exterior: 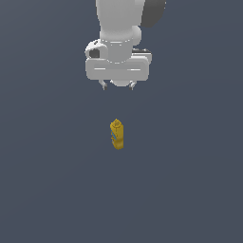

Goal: Pick up the object and move it to a goal position.

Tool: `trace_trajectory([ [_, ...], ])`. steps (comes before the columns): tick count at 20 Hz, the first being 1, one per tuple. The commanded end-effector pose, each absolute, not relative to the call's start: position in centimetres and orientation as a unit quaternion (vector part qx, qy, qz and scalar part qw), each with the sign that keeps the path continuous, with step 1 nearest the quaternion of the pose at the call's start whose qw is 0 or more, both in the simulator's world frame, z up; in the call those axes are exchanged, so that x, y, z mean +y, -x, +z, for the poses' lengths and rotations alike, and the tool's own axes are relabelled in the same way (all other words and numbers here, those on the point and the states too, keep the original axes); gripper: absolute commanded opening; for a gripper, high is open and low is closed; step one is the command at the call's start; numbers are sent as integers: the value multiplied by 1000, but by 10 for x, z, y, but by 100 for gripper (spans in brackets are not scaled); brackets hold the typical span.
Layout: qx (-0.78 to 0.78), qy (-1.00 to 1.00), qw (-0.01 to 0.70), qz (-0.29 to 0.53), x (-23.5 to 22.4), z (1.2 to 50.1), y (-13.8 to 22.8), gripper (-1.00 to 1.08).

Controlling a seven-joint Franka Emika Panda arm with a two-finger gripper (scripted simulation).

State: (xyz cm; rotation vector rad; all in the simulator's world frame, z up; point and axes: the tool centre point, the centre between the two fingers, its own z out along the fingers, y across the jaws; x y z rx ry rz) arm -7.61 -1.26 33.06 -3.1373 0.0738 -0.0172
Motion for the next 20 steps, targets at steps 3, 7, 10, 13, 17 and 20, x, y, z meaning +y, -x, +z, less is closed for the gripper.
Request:
trace_trajectory([
  [3, 24, 1000, 1, -5, -15, 330, 76, 100],
  [7, 29, 1000, 0, 1, -29, 330, 80, 100],
  [10, 35, 999, -1, 5, -38, 331, 83, 100],
  [13, 38, 999, -1, 5, -39, 332, 83, 100],
  [17, 30, 1000, -1, 4, -38, 329, 81, 100],
  [20, 18, 1000, -1, 4, -37, 322, 77, 100],
])
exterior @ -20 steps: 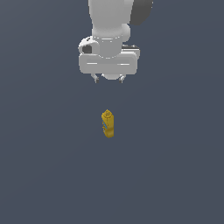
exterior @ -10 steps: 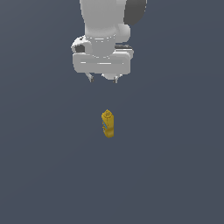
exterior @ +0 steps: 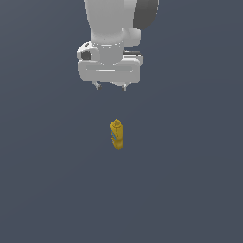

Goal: Pick up the object and move it to a goal position.

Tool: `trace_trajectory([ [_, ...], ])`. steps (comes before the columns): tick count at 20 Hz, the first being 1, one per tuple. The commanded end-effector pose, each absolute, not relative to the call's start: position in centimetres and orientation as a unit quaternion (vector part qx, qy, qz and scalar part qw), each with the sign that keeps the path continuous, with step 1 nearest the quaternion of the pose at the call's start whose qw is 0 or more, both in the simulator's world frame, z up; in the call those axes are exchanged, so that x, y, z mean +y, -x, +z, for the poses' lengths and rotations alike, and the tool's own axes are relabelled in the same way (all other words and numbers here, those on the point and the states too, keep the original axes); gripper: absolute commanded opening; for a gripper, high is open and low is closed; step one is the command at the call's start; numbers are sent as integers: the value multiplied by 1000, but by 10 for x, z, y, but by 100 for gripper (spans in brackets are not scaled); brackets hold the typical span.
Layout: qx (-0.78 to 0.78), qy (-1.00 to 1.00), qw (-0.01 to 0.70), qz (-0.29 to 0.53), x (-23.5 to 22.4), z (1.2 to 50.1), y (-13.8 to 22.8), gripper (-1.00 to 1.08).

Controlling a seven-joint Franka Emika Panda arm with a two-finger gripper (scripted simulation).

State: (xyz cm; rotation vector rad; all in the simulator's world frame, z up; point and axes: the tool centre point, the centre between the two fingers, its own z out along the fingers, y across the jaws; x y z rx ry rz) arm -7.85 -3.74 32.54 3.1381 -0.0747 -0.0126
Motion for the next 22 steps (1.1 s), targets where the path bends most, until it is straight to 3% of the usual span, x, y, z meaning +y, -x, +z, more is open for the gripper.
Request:
trace_trajectory([
  [1, -13, -1000, 2, -4, -37, 319, 75, 100],
  [22, 148, -989, 0, 0, -22, 223, 32, 100],
])
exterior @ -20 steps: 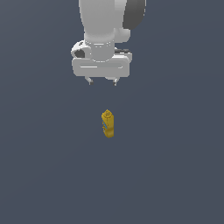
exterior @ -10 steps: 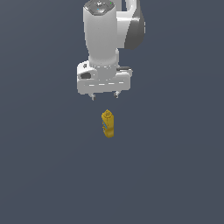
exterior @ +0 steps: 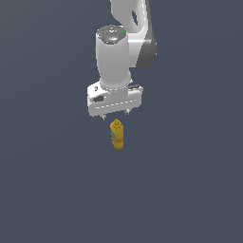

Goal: Pick up the object and move it to a goal position.

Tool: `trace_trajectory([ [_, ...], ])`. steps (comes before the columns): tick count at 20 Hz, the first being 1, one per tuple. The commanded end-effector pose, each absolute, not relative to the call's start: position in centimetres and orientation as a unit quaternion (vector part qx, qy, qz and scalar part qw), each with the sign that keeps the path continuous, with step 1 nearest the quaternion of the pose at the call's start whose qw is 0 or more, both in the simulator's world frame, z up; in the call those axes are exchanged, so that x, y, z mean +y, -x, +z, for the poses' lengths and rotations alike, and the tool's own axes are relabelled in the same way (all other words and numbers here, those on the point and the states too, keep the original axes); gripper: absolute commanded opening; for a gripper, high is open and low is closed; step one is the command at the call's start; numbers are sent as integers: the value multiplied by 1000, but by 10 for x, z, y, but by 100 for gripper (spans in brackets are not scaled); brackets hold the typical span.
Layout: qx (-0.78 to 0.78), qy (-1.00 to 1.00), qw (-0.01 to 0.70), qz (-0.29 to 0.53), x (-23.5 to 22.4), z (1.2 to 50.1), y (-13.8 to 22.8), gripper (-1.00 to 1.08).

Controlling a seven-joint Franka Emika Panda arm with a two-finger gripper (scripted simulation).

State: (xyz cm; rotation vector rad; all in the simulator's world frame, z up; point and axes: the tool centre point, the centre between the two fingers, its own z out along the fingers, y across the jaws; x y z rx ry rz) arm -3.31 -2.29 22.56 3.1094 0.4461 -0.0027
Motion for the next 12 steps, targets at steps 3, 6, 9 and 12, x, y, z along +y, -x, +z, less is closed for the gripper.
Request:
trace_trajectory([
  [3, 151, -989, 0, 0, -22, 220, 31, 100],
  [6, 149, -989, 0, -1, -22, 220, 32, 100],
  [9, 149, -989, 0, -1, -22, 213, 32, 100],
  [12, 150, -989, 0, 0, -22, 201, 32, 100],
])
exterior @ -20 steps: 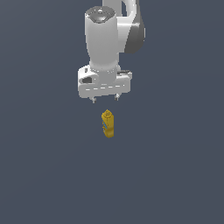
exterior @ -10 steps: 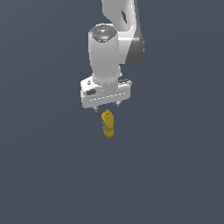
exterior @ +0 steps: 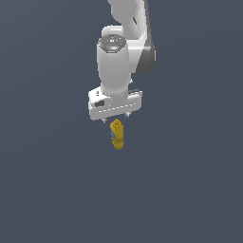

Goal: Pick up the object and move it to a goal position.

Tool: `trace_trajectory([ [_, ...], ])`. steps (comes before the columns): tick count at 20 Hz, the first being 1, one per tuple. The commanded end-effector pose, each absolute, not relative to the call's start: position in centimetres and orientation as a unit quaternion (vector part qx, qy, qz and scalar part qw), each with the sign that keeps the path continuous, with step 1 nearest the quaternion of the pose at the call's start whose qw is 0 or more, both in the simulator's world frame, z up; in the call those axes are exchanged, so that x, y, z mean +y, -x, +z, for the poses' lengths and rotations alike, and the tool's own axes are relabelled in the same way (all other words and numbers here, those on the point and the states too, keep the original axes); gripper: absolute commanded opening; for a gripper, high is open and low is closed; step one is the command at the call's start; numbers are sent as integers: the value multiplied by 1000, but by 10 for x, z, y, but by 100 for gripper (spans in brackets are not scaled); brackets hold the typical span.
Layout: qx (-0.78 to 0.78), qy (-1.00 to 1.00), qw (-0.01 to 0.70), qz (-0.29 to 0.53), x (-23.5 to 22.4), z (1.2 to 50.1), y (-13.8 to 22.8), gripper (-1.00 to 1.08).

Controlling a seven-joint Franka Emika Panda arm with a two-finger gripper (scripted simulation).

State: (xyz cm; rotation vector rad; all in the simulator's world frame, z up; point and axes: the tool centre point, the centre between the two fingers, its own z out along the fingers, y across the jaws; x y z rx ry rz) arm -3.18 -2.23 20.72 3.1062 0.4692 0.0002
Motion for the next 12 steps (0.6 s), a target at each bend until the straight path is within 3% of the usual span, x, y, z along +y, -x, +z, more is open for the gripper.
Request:
trace_trajectory([
  [1, 150, -989, 0, 0, -22, 195, 32, 100],
  [10, 151, -989, 0, 0, -22, 170, 31, 100],
  [11, 151, -989, 0, 0, -22, 170, 31, -100],
  [12, 151, -989, 0, 0, -22, 170, 31, -100],
])
